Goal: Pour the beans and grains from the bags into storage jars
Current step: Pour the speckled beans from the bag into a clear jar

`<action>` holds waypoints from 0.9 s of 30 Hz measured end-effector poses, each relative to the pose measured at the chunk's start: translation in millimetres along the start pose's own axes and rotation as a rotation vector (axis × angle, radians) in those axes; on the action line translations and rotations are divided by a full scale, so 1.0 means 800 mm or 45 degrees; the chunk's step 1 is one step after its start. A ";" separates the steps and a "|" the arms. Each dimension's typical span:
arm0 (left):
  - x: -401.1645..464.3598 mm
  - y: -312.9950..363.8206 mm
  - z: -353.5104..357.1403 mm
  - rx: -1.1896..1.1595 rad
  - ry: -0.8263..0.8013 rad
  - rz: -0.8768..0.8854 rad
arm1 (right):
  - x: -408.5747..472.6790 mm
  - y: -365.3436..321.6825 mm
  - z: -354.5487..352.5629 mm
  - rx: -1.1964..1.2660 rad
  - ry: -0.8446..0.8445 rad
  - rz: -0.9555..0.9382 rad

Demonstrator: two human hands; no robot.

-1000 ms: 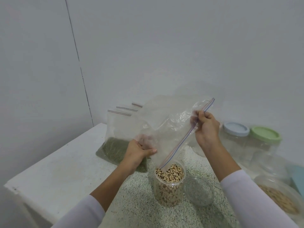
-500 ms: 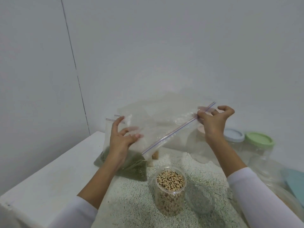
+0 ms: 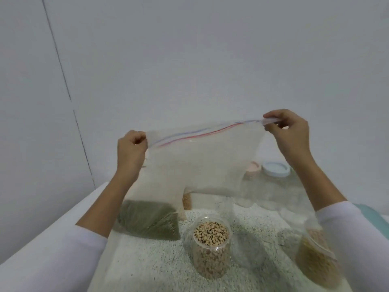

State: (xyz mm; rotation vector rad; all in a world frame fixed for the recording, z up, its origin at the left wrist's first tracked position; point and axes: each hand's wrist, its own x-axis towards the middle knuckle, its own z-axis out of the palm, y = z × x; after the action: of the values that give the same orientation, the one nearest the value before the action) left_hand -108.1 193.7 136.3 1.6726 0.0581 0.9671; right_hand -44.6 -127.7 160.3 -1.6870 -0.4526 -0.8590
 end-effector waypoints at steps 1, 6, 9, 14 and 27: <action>0.001 0.006 0.005 0.006 0.007 0.036 | 0.003 -0.007 -0.008 -0.021 0.066 -0.038; -0.019 0.043 0.054 -0.190 -0.081 0.140 | 0.009 -0.029 -0.056 0.154 0.215 -0.024; -0.047 0.064 0.100 -0.300 -0.091 0.146 | 0.008 -0.025 -0.088 0.203 0.244 0.118; -0.103 0.087 0.177 -0.378 -0.117 0.045 | -0.002 -0.002 -0.164 0.240 0.352 0.394; -0.335 0.101 0.371 0.015 -0.520 -0.193 | -0.063 0.099 -0.442 -0.767 0.258 0.456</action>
State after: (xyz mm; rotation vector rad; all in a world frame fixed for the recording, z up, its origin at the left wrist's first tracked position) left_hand -137.3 -203.8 49.4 1.8180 -0.0815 0.5005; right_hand -132.0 -478.9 106.1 -2.1087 0.2766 -0.9374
